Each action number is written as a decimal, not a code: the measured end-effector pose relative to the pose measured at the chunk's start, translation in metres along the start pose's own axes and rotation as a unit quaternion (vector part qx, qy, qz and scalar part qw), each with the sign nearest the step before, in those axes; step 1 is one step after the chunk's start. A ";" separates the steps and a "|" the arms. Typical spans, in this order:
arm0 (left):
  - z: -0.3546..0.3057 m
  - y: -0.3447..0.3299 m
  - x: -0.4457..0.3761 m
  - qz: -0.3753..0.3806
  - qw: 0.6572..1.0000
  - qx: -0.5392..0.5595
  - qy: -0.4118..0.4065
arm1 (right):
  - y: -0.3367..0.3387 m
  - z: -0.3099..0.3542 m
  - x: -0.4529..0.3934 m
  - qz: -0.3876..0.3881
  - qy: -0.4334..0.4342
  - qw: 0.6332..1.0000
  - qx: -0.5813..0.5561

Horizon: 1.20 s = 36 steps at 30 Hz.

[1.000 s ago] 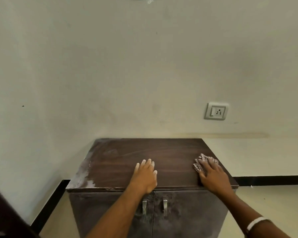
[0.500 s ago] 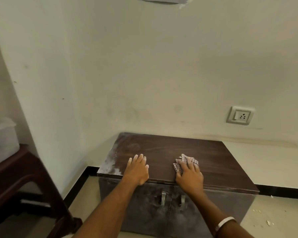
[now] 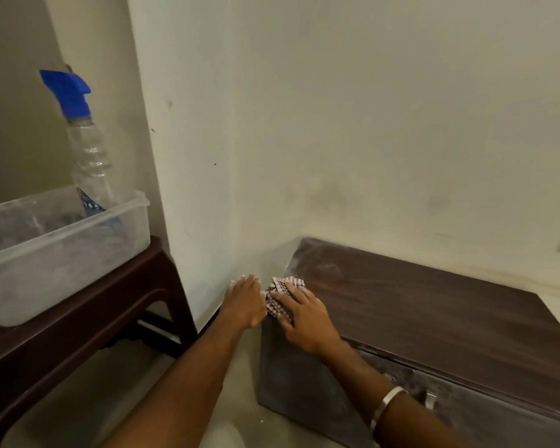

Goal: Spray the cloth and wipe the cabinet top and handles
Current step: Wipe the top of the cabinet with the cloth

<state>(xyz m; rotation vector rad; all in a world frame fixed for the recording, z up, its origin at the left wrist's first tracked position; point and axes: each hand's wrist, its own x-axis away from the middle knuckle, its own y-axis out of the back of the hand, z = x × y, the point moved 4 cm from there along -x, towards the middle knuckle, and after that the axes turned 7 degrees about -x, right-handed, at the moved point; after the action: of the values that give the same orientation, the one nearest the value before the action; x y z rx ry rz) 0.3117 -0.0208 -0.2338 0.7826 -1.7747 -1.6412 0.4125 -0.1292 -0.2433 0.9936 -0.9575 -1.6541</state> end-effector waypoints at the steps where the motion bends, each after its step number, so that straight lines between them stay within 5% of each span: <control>1: 0.001 -0.001 -0.004 0.000 1.000 0.000 0.000 | 0.000 -0.004 -0.005 0.000 0.016 1.000 -0.005; 12: 0.026 -0.007 -0.025 0.024 0.999 0.026 0.024 | 0.007 -0.036 -0.063 0.052 0.035 0.998 -0.016; 19: 0.045 -0.004 -0.010 0.032 0.997 0.009 0.068 | -0.006 0.004 -0.018 0.034 0.168 0.985 -0.016; 36: 0.008 -0.003 -0.089 0.021 1.000 0.019 -0.003 | 0.006 -0.073 -0.129 0.057 0.076 0.995 -0.029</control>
<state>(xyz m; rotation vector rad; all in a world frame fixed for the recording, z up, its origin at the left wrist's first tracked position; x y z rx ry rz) 0.3633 0.0516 -0.2405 0.7535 -1.8196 -1.5880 0.5098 -0.0176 -0.2415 0.9907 -0.8445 -1.4817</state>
